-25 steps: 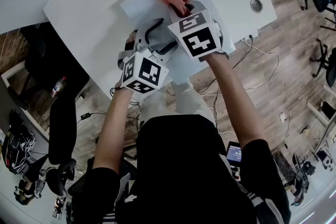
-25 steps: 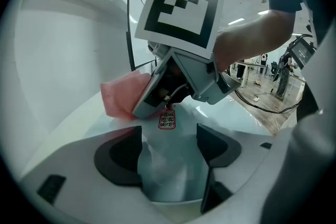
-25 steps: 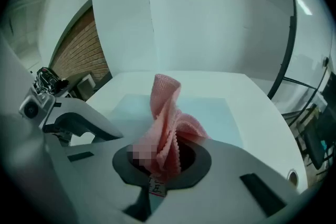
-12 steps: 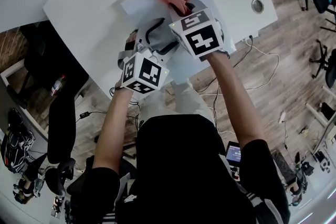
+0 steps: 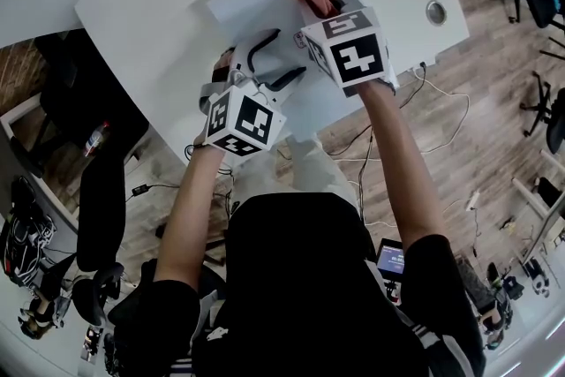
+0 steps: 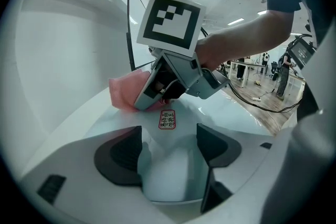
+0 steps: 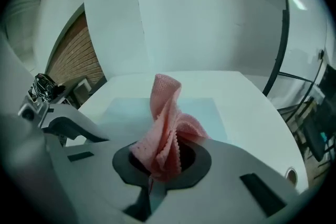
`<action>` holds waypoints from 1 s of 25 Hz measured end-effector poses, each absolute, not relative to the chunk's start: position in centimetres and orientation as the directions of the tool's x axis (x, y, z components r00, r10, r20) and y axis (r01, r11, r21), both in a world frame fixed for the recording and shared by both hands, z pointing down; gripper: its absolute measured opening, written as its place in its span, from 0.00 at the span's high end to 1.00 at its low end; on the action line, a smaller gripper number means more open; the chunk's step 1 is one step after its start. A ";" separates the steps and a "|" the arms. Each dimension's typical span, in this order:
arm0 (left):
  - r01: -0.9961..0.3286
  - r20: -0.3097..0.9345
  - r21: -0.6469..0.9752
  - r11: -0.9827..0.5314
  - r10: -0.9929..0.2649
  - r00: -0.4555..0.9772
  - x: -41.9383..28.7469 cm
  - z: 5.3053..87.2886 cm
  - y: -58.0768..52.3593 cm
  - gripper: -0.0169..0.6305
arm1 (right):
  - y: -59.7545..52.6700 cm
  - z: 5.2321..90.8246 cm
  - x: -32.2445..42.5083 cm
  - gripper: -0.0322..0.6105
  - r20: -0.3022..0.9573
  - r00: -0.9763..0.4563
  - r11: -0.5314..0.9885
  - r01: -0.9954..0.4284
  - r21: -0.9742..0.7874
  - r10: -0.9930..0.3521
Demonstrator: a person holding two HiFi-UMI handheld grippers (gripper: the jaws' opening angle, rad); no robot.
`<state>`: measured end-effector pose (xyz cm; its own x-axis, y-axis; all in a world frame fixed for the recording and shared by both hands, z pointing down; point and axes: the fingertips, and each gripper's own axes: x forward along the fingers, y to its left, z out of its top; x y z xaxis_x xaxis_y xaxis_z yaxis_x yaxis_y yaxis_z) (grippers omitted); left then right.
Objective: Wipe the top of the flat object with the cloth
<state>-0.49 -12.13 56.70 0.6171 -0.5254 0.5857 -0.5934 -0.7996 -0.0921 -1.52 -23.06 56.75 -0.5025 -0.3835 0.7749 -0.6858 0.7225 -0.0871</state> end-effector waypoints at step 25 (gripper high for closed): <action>-0.603 0.572 -0.109 -0.790 -0.546 0.612 -0.7 56.7 -12.2 0.47 | -24.6 56.1 1.9 0.88 0.748 -0.468 0.633 -0.770 -0.084 -0.470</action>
<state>-0.67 -12.20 56.75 0.6124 -0.5461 0.5717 -0.6028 -0.7904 -0.1093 1.88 -24.58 56.09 -0.4680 -0.4699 0.7485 -0.7697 0.6328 -0.0839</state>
